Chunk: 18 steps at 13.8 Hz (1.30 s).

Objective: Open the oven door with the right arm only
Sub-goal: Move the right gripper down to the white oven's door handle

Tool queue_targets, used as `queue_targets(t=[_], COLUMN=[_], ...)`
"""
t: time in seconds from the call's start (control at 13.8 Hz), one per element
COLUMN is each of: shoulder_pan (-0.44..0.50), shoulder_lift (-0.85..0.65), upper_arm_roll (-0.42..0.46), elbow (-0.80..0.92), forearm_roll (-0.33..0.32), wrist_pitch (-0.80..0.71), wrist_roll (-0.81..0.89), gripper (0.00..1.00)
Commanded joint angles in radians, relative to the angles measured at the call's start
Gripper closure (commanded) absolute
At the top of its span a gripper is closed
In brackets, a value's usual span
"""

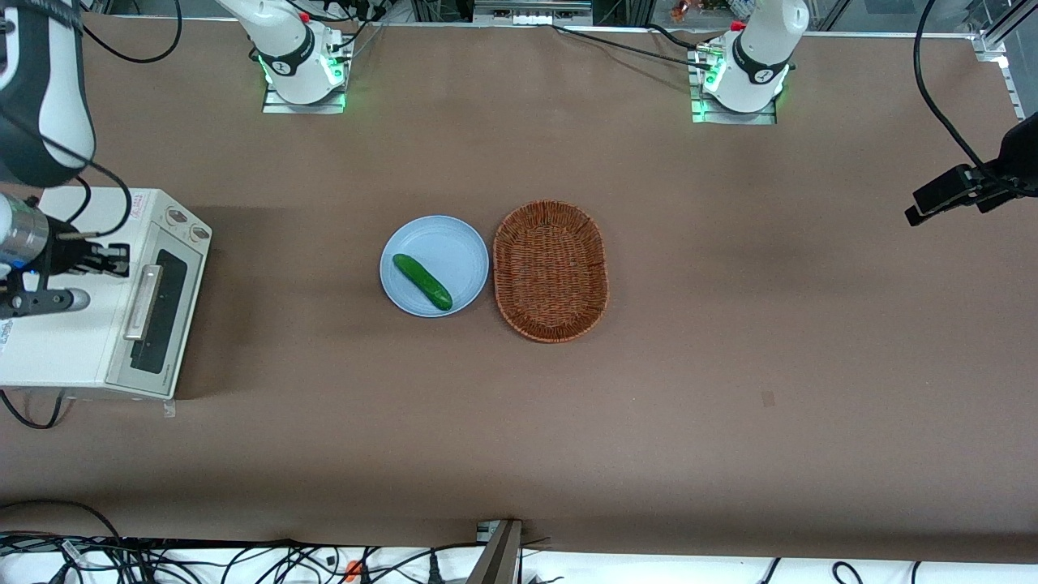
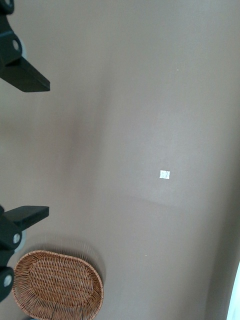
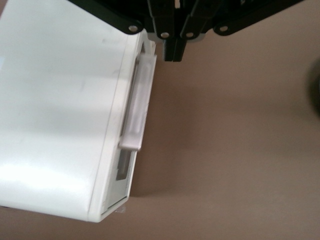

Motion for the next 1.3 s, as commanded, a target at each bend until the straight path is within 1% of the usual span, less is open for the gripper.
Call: queue_targets(t=[0.0,1.23], shoulder_pan=[-0.005,-0.016], shoulder_lift=[0.075,0.155], upper_arm_roll=[-0.016,-0.028], elbow=[0.029,0.03], forearm_roll=[-0.009,-0.005], wrist_pitch=[0.052,0.121], wrist_roll=[0.017,0.022], gripper=[1.0,1.0])
